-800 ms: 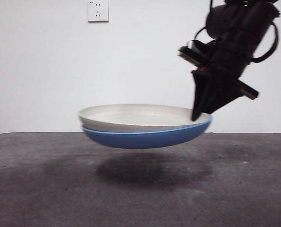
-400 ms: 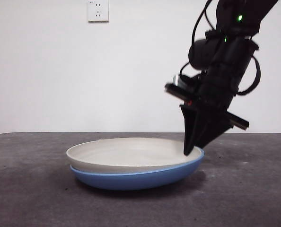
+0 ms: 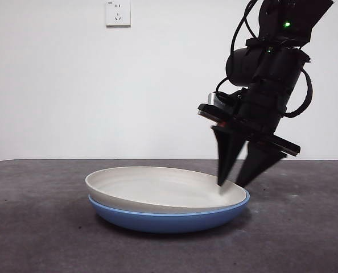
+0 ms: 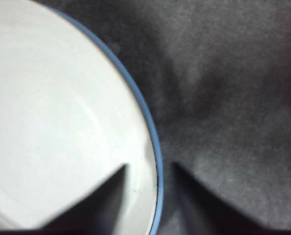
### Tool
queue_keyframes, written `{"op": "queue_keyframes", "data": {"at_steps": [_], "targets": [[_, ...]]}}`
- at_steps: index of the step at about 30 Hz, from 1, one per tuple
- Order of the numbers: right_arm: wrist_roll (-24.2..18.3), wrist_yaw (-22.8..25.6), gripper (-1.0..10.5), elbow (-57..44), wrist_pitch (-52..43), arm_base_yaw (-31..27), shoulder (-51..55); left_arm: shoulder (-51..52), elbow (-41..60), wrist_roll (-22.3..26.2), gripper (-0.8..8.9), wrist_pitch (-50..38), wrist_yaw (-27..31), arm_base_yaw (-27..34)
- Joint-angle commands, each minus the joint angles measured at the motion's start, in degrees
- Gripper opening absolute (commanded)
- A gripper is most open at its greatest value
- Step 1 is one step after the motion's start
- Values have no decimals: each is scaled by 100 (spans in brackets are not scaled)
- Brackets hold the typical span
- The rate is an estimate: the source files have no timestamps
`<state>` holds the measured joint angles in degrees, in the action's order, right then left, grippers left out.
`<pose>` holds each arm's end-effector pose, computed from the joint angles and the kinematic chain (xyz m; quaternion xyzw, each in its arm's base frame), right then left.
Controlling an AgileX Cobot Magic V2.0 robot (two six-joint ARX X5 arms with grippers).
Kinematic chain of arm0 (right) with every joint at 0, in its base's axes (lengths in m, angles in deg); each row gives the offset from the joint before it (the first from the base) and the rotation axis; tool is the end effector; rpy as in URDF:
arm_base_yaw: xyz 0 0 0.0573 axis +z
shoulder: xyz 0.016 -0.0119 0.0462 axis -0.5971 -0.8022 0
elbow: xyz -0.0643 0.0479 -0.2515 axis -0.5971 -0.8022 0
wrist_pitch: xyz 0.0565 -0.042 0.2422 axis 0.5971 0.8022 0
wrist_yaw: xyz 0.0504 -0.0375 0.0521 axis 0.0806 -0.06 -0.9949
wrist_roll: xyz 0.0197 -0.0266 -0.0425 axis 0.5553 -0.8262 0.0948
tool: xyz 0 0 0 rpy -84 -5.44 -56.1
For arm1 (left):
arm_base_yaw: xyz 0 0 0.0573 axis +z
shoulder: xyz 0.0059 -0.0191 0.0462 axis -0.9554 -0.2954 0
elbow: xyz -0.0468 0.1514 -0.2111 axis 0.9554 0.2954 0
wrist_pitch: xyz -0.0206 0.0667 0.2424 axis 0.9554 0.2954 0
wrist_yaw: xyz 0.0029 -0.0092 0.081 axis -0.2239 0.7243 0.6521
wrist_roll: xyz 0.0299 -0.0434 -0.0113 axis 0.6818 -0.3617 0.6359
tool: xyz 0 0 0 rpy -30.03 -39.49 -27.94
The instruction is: Pick up the white plate, put it on the blue plate, put it on desk
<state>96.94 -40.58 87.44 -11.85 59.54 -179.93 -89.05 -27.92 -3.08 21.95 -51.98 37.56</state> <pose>0.3308 0.1510 0.1829 0.0620 0.6337 0.2384 0.7333 0.0468 -0.0445 0.3838 0.0354 0.2905 -0.4343 0.8519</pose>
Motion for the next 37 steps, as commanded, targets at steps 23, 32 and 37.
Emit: {"op": "queue_keyframes", "data": {"at_steps": [23,32,37], "targets": [[184,1084,650,116,1941,1165,3832,-24,-63,24,626,-26,-11,-22],[494,1545,650,114,2933,1720,5451,-24,-63,-11,626,-20,-11,-22],[527,1895,650,101,3373,1729,6126,-24,-63,-15,626,-17,-11,-22]]}}
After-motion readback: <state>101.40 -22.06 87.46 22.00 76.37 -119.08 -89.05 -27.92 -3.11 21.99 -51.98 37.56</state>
